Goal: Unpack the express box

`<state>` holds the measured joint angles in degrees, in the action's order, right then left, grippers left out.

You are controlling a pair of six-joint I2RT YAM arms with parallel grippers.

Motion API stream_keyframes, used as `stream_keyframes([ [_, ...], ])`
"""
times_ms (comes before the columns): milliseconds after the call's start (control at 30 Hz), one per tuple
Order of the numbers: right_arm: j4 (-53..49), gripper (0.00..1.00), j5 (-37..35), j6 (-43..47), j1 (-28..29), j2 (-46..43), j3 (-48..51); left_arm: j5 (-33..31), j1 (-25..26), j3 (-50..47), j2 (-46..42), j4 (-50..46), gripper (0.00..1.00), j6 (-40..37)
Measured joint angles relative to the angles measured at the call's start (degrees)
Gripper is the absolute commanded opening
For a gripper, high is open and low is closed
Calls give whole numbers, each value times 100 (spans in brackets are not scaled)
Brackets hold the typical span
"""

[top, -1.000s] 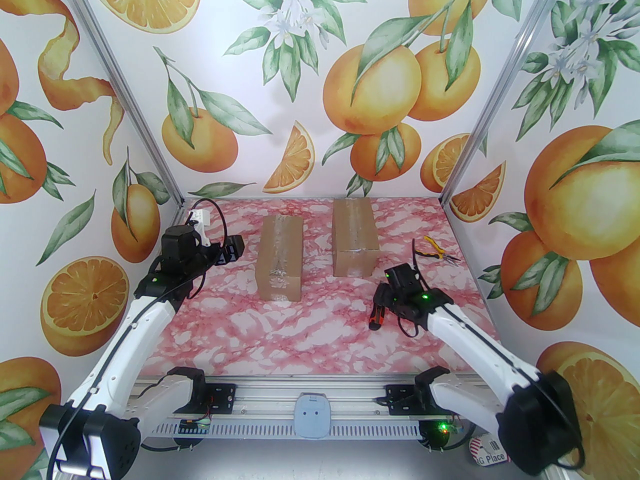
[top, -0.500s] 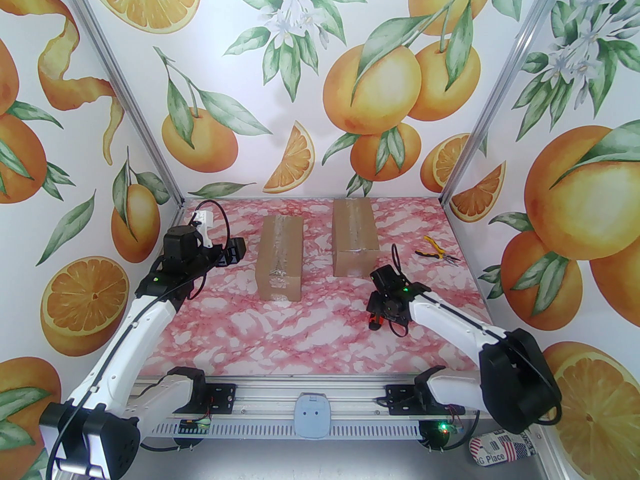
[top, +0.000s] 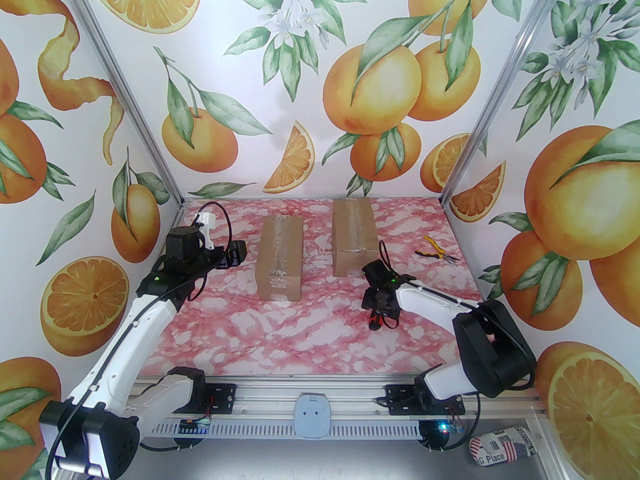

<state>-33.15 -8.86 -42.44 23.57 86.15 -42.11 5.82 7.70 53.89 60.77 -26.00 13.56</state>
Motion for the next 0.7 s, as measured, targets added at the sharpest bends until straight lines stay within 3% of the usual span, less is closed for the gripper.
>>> stream_keyframes([
  [200,39,36,37,181,2,9,-17,0,37,330,2,-42,100,90],
  [400,-79,33,98,442,92,-201,-22,107,136,632,37,-127,100,221],
  [700,-348,30,105,1274,791,-2280,-140,529,861,1547,656,-249,99,402],
])
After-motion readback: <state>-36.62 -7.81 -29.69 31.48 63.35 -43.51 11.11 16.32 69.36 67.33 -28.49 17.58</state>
